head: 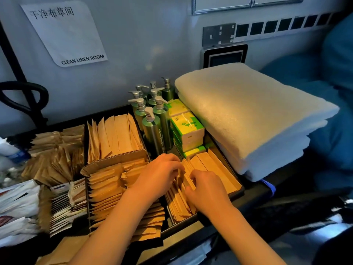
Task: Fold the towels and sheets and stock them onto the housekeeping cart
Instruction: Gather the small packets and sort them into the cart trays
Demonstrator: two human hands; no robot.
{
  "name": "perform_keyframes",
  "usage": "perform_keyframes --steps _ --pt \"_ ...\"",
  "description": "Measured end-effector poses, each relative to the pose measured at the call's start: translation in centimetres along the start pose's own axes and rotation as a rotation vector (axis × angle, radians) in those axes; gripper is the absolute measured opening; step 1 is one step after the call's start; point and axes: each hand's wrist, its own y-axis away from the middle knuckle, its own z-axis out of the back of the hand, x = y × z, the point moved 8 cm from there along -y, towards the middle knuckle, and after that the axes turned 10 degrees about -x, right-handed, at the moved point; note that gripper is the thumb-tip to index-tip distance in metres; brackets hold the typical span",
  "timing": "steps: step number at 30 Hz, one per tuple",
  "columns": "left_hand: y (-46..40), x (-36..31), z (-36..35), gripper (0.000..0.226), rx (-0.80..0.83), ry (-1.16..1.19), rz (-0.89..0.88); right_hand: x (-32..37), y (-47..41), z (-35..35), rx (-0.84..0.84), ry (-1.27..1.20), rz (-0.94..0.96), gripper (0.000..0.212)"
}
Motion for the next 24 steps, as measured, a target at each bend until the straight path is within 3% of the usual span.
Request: perform_keyframes --steps 6,13,21,24 --pt "0.3 0.6 -1.3 0.031 0.032 0.062 0.024 0.2 0.0 0.0 0.004 -0.055 0.017 0.043" --pt "0.7 1.2 -1.9 0.020 -0.013 0.095 0.025 -0.1 0.6 -0.6 0.042 -0.041 -0.018 0.033" --pt "0.8 0.7 -2.8 0.032 0.059 -0.008 -0.049 -0.7 0.3 -0.7 0.070 -0.083 -0.069 0.023" --pt "0.8 0.9 -2.6 0.018 0.044 -0.018 -0.029 -0.4 0.5 -1.0 0.072 -0.103 -0.054 0.021"
